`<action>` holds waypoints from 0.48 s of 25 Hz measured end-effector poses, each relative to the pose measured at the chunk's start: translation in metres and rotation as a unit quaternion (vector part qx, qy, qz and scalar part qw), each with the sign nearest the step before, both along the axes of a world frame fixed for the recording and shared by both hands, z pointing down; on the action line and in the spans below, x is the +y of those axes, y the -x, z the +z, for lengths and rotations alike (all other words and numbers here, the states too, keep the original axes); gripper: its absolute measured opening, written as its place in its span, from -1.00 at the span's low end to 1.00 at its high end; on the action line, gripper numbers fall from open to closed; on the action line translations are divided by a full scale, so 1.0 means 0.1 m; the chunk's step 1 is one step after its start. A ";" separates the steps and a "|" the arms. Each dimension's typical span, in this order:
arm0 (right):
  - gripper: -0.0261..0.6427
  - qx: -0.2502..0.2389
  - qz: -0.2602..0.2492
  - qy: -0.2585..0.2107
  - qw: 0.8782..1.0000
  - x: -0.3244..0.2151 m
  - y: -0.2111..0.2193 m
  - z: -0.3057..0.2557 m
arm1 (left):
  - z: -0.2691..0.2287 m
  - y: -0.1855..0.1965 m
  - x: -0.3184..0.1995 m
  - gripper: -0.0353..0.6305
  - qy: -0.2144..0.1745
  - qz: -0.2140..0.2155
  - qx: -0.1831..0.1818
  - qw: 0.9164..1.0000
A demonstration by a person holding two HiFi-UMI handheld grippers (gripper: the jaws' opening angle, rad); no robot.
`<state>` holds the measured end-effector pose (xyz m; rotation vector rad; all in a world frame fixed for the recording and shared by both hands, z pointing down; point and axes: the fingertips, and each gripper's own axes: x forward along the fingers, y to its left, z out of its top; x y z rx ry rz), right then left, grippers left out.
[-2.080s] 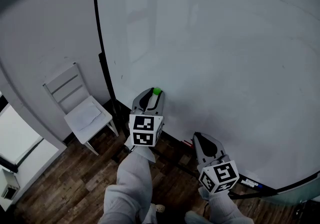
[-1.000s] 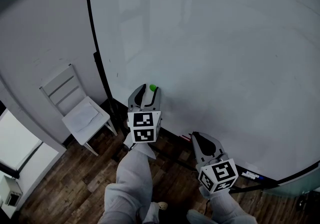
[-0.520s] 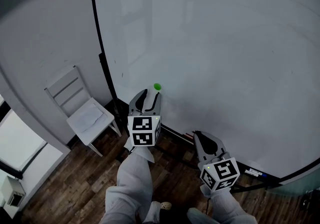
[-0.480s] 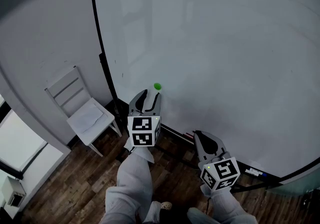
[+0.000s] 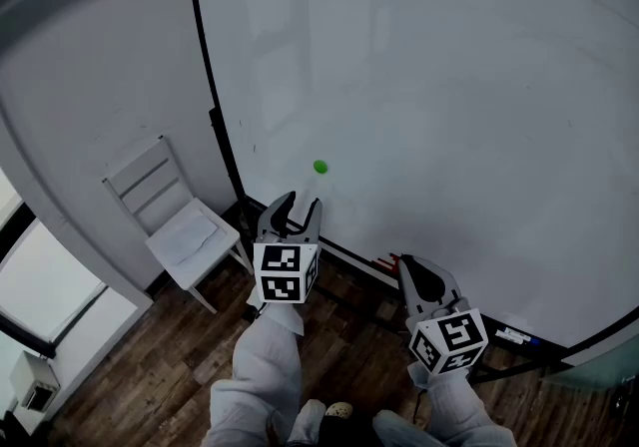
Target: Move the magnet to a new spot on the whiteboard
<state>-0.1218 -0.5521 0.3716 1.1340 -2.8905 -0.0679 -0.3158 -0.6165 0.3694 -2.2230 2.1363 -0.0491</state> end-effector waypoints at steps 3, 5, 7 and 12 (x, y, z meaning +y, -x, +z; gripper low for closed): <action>-0.83 -0.003 -0.005 0.000 1.000 0.04 -0.03 -0.01 | 0.02 -0.03 0.13 -0.38 0.007 0.000 -0.005 1.000; -0.84 -0.006 -0.009 0.000 1.000 0.08 -0.05 -0.01 | 0.04 -0.06 0.23 -0.38 0.010 0.001 -0.007 1.000; -0.84 -0.010 -0.013 0.002 1.000 0.12 -0.09 -0.02 | 0.06 -0.11 0.33 -0.38 0.014 0.004 -0.008 1.000; -0.84 -0.011 -0.027 0.009 1.000 0.24 -0.22 -0.03 | 0.10 -0.27 0.57 -0.38 0.018 0.014 0.008 1.000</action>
